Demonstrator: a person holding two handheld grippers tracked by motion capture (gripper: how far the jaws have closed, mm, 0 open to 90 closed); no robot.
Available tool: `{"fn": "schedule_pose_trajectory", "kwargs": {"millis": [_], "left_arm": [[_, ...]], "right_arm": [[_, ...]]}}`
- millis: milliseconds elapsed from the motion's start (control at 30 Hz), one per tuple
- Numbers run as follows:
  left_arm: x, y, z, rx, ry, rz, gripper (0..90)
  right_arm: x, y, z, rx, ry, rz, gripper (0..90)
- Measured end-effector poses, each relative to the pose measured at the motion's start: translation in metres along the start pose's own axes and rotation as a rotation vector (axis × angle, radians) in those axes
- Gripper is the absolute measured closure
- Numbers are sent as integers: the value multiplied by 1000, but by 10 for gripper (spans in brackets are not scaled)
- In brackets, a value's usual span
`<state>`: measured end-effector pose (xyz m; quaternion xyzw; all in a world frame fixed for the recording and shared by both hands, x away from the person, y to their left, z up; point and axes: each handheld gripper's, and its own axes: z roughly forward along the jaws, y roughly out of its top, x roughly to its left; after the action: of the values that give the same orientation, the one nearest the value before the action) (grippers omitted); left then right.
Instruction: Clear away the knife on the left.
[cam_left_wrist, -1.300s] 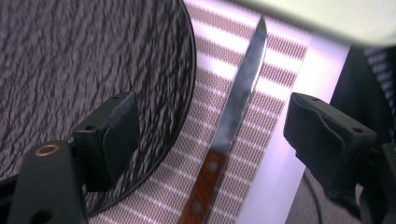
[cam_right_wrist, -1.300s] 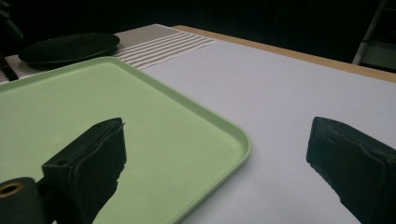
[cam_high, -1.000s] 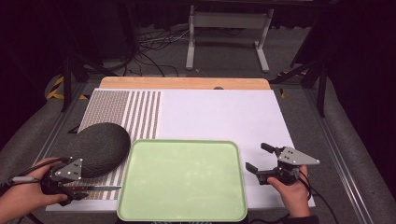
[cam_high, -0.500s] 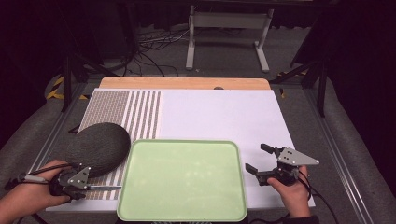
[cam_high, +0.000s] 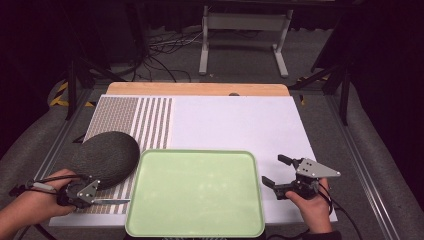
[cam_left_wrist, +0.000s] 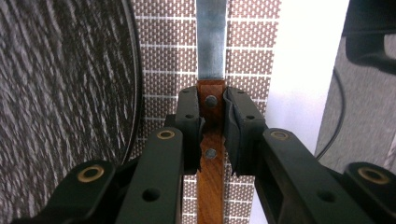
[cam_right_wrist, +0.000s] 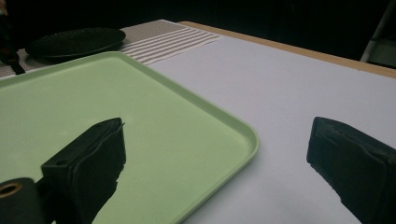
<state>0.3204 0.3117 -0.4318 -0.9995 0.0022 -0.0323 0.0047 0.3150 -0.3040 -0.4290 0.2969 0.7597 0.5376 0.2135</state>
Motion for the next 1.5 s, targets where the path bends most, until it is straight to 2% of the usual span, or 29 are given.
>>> {"fn": "schedule_pose_trajectory", "kwargs": {"millis": [133,200,267,367,500,600,633,667,767,867,1000,1033,1133,1267,1300,1400,1500], "left_arm": [[0,-1,1,-14,-3,1,773],[0,-1,0,-5,4,-5,776],[-1,0,0,13,10,7,777],[-1,0,-1,6,4,5,777],[-2,-3,-5,-4,9,-24,778],[-1,-7,-10,0,23,-28,778],[-1,-11,-13,-12,24,-49,778],[-1,-11,-13,-12,24,-49,778],[-1,-14,-17,-28,14,-63,778],[-2,-15,-22,-64,-2,-86,778],[-2,-13,-29,-117,-4,-156,778],[-1,-13,-30,-130,-8,-159,778],[-1,-10,-34,-155,-29,-205,778],[0,-5,-40,-189,-72,-285,778],[0,-5,-40,-189,-72,-285,778],[2,-1,-46,-208,-87,-363,778],[3,2,-50,-244,-111,-411,778]], "right_arm": [[0,0,0,-4,1,0,54],[0,0,0,-4,4,-1,54],[0,0,0,-2,4,-1,54],[0,0,0,-2,1,0,54],[0,0,0,-1,2,0,54],[0,0,0,-4,5,2,53],[0,0,0,-9,4,3,53],[0,0,0,-9,4,3,53],[0,0,-1,-11,1,4,53],[-1,0,-1,-11,-4,4,53],[-1,0,-1,-10,-5,4,54],[-1,0,-1,-11,-6,4,54],[-1,0,-2,-16,-8,7,54],[-2,0,-3,-15,-12,7,55],[-2,0,-3,-15,-12,9,54],[-2,0,-3,-16,-14,10,54],[-3,0,-3,-17,-15,12,54]]}}
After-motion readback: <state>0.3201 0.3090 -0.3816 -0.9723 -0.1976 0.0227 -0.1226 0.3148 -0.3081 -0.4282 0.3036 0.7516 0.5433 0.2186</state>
